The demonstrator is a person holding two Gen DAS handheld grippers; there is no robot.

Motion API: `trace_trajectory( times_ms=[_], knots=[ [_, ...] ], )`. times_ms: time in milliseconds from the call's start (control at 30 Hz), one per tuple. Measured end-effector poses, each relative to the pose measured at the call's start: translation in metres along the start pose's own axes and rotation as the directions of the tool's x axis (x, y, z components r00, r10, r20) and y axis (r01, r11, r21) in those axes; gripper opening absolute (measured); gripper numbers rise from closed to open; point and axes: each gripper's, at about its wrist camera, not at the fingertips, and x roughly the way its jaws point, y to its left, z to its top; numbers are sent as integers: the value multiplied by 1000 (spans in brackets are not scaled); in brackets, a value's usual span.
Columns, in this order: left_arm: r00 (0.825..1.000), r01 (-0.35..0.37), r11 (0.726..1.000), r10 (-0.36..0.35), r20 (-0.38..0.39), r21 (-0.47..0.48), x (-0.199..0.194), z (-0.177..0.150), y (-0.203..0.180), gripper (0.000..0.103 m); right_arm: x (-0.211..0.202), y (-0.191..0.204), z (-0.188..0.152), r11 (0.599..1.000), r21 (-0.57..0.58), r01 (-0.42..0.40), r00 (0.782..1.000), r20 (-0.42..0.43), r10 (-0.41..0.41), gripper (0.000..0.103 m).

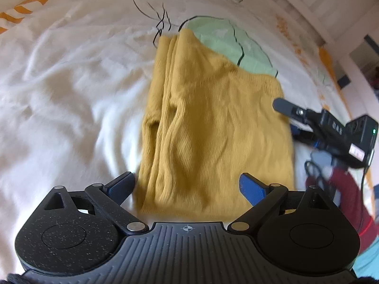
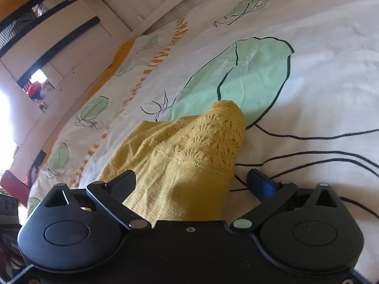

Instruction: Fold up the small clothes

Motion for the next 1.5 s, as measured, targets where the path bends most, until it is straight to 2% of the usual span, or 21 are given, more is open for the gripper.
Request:
trace_trajectory(
  times_ms=[167, 300, 333, 367, 400, 467, 500, 533, 600, 633, 667, 767, 867, 933, 1033, 1267, 1300, 1367, 1433, 1500],
  knots=[
    [998, 23, 1000, -23, 60, 2, 9, 6, -5, 96, 8, 0, 1, 999, 13, -39, 999, 12, 38, 103],
    [994, 78, 997, -78, 79, -4, 7, 6, -6, 95, 8, -4, 3, 995, 49, -92, 996, 17, 91, 103],
    [992, 105, 994, -103, 79, -16, 5, 5, -4, 93, 7, -7, 3, 991, 64, -115, 993, 19, 114, 103],
    [987, 144, 989, -141, 74, -35, 5, 6, -2, 81, 4, -10, 2, 988, 78, -135, 991, 24, 133, 102],
    [980, 194, 978, -191, 53, -70, 5, 6, 2, 76, 1, -13, 0, 984, 92, -155, 988, 29, 153, 100],
    [978, 207, 972, -205, 26, -112, 9, 5, 5, 73, -5, -18, -3, 977, 111, -184, 983, 40, 180, 99],
    [981, 192, 977, -191, 24, -94, 11, 4, 3, 72, -6, -20, -4, 974, 119, -193, 981, 43, 189, 98],
    [984, 178, 981, -178, 15, -70, 15, 4, 0, 70, -7, -21, -4, 974, 125, -191, 981, 41, 187, 93],
    [985, 172, 984, -171, 22, -50, 16, 4, -3, 60, -5, -21, -5, 976, 141, -166, 986, 19, 165, 68],
    [983, 185, 981, -183, 29, -60, 16, 5, -3, 40, -2, -23, -5, 977, 156, -145, 989, -2, 147, 45],
    [979, 202, 976, -200, 36, -80, 17, 6, -1, 23, 0, -23, -6, 978, 166, -124, 992, -16, 128, 37],
    [965, 260, 955, -254, 56, -143, 15, 4, 1, 23, -10, -17, -7, 978, 179, -103, 995, 7, 103, 35],
    [957, 289, 950, -284, 52, -118, 7, -5, -10, 23, -28, -6, -8, 979, 190, -79, 997, 3, 80, 34],
    [948, 317, 939, -315, 34, -136, 3, -17, -18, 23, -45, 2, -10, 981, 188, -42, 999, -22, 47, 34],
    [934, 353, 924, -358, -9, -145, -1, -42, -37, 23, -76, 10, -19, 984, 178, -3, 998, -58, 14, 34],
    [908, 404, 910, -411, -83, -89, -30, -113, -73, 23, -153, 17, -56, 983, 170, 65, 988, -146, -40, 34],
    [910, 398, 914, -404, -90, -82, -34, -124, -74, 23, -162, 17, -61, 982, 171, 75, 986, -157, -48, 35],
    [932, 345, 937, -349, -101, -54, -37, -143, -74, 23, -175, 17, -71, 982, 154, 107, 983, -166, -81, 37],
    [960, 250, 968, -251, -121, -29, -34, -161, -72, 23, -185, 17, -79, 975, 119, 186, 973, -158, -166, 41],
    [975, 187, 982, -186, -126, -6, -30, -172, -66, 23, -193, 17, -85, 961, 74, 268, 957, -135, -257, 41]
  ],
)
